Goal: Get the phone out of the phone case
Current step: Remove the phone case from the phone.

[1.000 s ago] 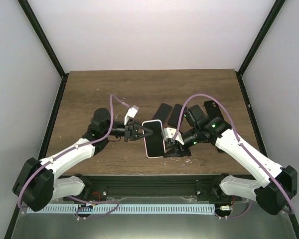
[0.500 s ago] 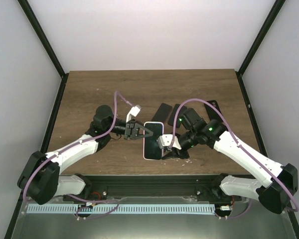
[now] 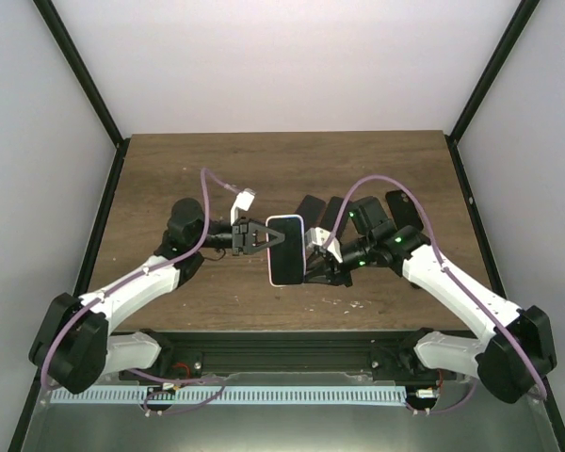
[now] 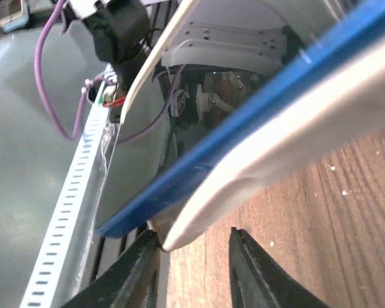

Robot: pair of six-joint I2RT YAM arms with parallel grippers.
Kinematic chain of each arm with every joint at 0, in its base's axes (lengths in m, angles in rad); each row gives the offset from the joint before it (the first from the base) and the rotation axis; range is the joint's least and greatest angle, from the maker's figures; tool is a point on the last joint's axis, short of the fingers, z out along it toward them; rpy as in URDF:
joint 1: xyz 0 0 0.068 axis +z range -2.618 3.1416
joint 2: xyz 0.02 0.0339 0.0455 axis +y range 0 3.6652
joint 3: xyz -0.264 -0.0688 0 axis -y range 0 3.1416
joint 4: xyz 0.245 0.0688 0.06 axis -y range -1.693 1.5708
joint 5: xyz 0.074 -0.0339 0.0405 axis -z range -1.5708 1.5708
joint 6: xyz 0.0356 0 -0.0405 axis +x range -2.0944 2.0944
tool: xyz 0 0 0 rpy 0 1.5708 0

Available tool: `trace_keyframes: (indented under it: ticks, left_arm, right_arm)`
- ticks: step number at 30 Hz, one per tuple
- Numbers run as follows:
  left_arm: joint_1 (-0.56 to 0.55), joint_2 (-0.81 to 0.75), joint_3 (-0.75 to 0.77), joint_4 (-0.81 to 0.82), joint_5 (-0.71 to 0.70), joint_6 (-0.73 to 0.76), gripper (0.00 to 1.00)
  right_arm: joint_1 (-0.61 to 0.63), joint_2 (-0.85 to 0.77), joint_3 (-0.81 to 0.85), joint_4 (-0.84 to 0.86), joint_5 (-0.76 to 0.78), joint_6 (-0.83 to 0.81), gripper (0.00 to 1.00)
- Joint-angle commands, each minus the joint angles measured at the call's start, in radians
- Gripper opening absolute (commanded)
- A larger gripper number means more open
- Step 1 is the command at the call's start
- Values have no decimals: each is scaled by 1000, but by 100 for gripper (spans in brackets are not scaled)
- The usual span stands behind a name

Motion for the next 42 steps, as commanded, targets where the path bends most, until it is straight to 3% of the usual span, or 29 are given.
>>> trace_keyframes:
  ticks: [1, 8, 15, 21, 23, 26, 28, 29, 31, 32, 33, 35, 38, 42]
  left_arm:
    - [-50, -44, -24, 12, 104, -52, 0]
    - [-78, 4, -68, 146, 78, -101, 0]
    - [-128, 43, -45, 62, 40, -15, 0]
    - [-143, 83, -36, 23, 37, 37, 0]
    - [-142, 98, -35, 31, 37, 37, 0]
    - [-140, 121, -18, 13, 27, 48, 0]
    - [-128, 130, 4, -33, -4, 71, 2]
    - [-119, 129, 17, -63, -30, 85, 7]
    - [-93, 109, 49, -182, -120, 157, 27]
    - [-78, 90, 67, -261, -188, 192, 34]
    - [-68, 65, 81, -356, -278, 260, 47]
    - [-60, -2, 106, -518, -500, 371, 60]
    - [-71, -115, 100, -665, -849, 437, 68]
    - [-172, -211, 49, -745, -1160, 515, 69]
  right_arm:
    - [-48, 58, 20, 355, 20, 186, 32]
    - [-77, 130, 87, 422, -14, 379, 35]
    - [-156, 171, 121, 505, -197, 528, 40]
    - [-165, 193, 131, 519, -429, 527, 56]
    - [-167, 183, 105, 583, -481, 573, 57]
    - [-166, 164, 81, 614, -513, 604, 44]
    - [-166, 159, 78, 587, -502, 610, 22]
    - [-166, 155, 74, 568, -492, 611, 11]
    - [-166, 148, 45, 533, -448, 609, 1]
    - [-166, 141, 17, 532, -395, 625, 1]
    - [-166, 134, -14, 538, -338, 643, 1]
    - [-172, 123, -86, 554, -219, 675, 1]
    - [-187, 98, -189, 644, -33, 805, 1]
    - [-188, 140, -255, 735, 96, 969, 1]
